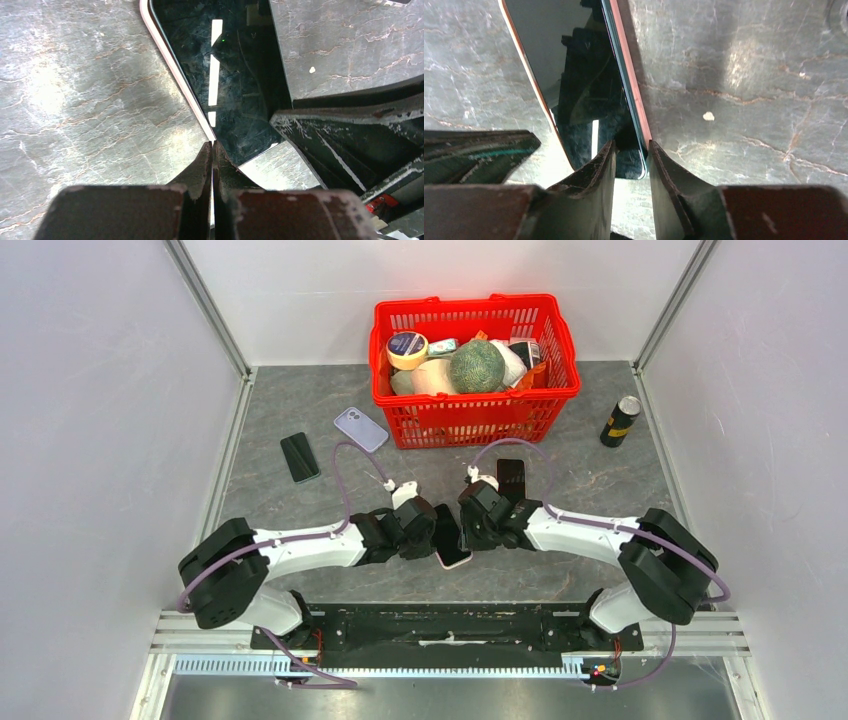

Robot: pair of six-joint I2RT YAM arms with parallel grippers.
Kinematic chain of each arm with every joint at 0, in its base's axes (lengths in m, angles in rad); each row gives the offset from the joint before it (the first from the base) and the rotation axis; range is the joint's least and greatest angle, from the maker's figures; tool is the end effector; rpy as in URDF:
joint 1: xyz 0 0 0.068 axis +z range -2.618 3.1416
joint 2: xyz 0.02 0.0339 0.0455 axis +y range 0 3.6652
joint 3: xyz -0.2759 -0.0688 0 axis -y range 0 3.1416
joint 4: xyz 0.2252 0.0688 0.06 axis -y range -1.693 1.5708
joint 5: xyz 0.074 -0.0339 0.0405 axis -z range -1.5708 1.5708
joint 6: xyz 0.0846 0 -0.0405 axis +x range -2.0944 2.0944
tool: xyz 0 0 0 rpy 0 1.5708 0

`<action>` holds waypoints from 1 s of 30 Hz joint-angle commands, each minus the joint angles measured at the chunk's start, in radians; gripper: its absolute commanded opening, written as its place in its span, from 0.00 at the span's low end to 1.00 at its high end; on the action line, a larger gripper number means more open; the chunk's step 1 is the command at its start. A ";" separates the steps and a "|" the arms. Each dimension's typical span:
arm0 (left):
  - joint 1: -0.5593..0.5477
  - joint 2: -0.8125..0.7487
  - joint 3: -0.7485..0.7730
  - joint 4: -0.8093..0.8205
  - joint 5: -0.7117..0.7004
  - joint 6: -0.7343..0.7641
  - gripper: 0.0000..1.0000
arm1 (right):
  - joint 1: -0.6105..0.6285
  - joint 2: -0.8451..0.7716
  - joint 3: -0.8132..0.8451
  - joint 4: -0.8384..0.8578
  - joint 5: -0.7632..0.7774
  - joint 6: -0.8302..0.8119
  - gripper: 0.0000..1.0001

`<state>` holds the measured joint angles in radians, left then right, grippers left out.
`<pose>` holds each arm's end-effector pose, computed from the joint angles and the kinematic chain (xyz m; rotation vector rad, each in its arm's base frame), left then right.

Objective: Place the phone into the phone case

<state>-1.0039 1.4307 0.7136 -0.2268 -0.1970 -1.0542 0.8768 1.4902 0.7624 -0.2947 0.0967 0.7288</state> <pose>0.1658 -0.2296 0.1568 -0.1482 2.5902 -0.5880 0.1907 0.2164 0.1485 -0.1604 2.6529 0.4482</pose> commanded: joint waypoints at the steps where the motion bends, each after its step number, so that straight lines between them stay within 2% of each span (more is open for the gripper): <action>1: -0.001 -0.030 0.014 -0.019 -0.049 0.032 0.02 | 0.005 -0.023 -0.046 -0.171 -0.130 -0.022 0.37; 5: 0.001 -0.023 0.009 -0.013 -0.047 0.028 0.02 | 0.002 -0.017 -0.043 -0.180 -0.130 -0.026 0.37; 12: 0.004 -0.010 0.003 0.001 -0.044 0.029 0.02 | 0.001 0.011 -0.027 -0.187 -0.149 -0.031 0.15; 17: 0.008 0.003 0.014 0.003 -0.042 0.041 0.02 | 0.001 0.087 0.002 -0.195 -0.198 -0.053 0.03; 21: 0.017 0.001 0.013 0.000 -0.042 0.046 0.02 | 0.001 0.163 0.010 -0.196 -0.220 -0.066 0.00; 30: 0.038 -0.001 0.001 0.012 -0.041 0.050 0.03 | 0.029 0.294 0.012 -0.183 -0.197 -0.048 0.00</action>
<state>-0.9764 1.4288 0.7136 -0.2379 -0.2089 -1.0344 0.8433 1.5925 0.8738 -0.4896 -0.0063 0.6495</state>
